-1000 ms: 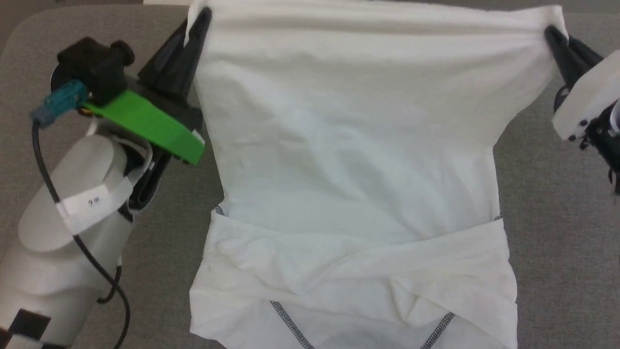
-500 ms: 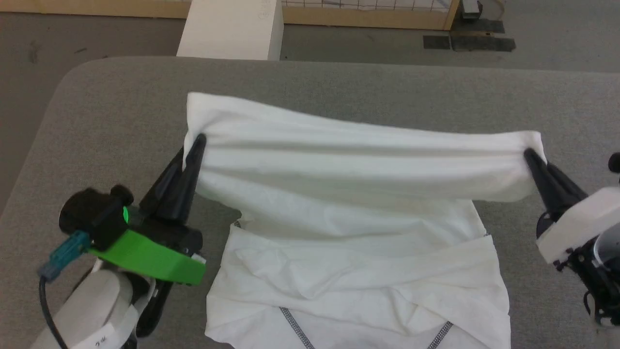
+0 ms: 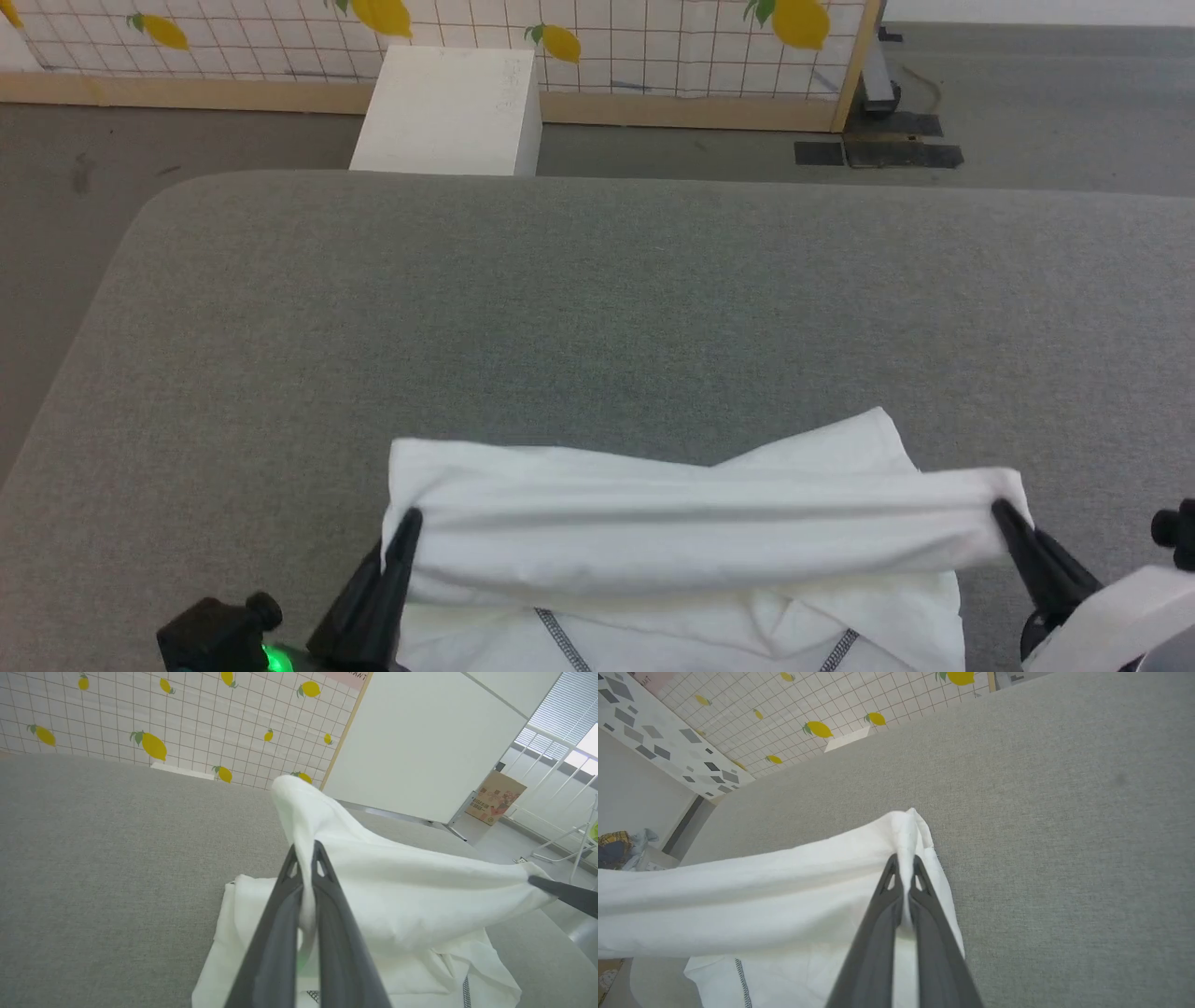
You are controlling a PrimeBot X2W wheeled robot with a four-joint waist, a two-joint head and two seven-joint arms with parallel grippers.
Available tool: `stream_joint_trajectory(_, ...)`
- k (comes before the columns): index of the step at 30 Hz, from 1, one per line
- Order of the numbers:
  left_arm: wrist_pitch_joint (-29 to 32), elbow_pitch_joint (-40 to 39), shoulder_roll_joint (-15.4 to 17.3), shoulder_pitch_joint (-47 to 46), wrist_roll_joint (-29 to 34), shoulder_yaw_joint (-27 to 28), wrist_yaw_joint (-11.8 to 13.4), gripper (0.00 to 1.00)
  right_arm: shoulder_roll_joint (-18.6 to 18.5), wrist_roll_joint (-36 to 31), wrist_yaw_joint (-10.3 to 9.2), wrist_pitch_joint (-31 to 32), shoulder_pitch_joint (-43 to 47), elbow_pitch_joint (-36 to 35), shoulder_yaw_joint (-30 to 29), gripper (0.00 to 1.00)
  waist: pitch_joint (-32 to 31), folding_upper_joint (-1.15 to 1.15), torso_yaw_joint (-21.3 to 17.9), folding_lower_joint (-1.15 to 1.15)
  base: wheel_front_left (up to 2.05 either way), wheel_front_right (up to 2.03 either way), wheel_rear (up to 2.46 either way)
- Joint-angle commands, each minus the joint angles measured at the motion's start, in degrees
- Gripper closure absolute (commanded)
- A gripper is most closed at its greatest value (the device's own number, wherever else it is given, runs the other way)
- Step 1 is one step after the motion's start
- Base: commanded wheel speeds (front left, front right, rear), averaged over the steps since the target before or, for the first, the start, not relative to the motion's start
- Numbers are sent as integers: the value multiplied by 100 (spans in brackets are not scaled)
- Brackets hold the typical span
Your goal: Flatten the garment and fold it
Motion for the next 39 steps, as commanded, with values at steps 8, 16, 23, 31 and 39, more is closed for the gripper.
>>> stream_joint_trajectory(8,674,250,136,415,-506,-253,-106,100,102,-31,-9,318,632,10,6,100,-37,0,-85,1,0,0,0)
stream_joint_trajectory(16,1097,512,173,475,-890,-340,-140,100,133,-114,-9,530,771,142,2,100,74,0,-158,1,0,0,0)
stream_joint_trajectory(23,1187,1125,43,313,-1101,-377,-231,100,158,-267,-9,482,732,488,36,100,122,0,-171,1,0,0,0)
stream_joint_trajectory(31,1092,1816,-209,-178,-1022,-390,-183,0,168,-413,-9,268,387,851,171,0,121,0,-163,1,0,0,0)
stream_joint_trajectory(39,999,1727,-119,-213,-840,-314,47,0,174,-410,-9,267,338,754,146,0,54,0,-168,1,0,0,0)
